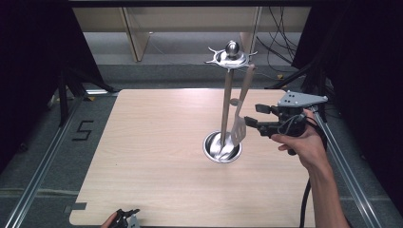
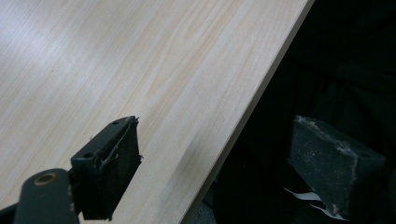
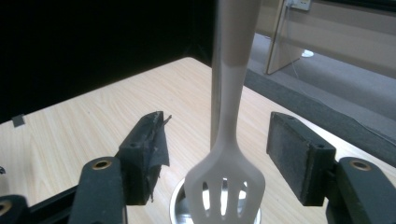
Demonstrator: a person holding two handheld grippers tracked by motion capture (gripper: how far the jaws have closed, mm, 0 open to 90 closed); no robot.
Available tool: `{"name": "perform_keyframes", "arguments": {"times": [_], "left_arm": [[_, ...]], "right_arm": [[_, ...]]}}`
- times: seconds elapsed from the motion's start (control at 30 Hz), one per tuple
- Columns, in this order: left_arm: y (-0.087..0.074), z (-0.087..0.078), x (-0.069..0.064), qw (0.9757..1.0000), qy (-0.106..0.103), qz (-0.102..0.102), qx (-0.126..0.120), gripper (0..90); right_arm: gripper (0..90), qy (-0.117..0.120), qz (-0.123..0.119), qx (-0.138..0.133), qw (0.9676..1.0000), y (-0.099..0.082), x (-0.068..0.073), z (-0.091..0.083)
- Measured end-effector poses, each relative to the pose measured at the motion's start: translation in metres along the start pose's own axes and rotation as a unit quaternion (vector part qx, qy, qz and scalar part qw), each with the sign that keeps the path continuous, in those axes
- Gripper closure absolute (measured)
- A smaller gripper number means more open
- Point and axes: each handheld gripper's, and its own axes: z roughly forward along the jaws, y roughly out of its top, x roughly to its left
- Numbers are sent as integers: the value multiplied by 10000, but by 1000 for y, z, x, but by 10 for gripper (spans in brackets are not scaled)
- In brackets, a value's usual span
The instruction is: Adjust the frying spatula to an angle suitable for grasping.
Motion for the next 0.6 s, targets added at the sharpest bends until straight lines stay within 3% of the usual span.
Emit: {"name": "perform_keyframes", "arguments": {"times": [0.03, 0.2, 0.37, 0.4, 0.43, 0.47, 0.53, 0.57, 0.6], "left_arm": [[0, 1, 0, 9999, -106, -11, -8, 155], [0, 1, 0, 10000, -65, -6, 1, 155], [0, 0, 0, 10000, -11, -6, -15, 155], [1, 1, 0, 9999, -108, 5, -27, 155], [1, 1, 0, 10000, -36, 42, -1, 155], [1, -1, -1, 10000, 7, 17, -30, 155], [1, -1, -1, 10000, -12, 33, -36, 155], [1, -1, -1, 10000, 0, 32, -44, 155], [1, -1, -1, 10000, 2, 40, -47, 155]], "right_arm": [[375, 36, 1, 27, 10000, -1, 1, 0], [363, 54, -33, 67, 10000, -8, 3, -1], [372, 106, 79, -202, 9997, -24, 8, -7], [360, 193, 133, -61, 9997, -27, 8, -8], [364, 283, 147, 23, 9995, -29, 7, -9], [366, 308, 159, -114, 9993, -32, 7, -10], [364, 431, 156, -112, 9989, -35, 5, -13], [358, 344, 191, -144, 9991, -38, 6, -12], [352, 416, 215, 32, 9989, -42, 5, -13]]}}
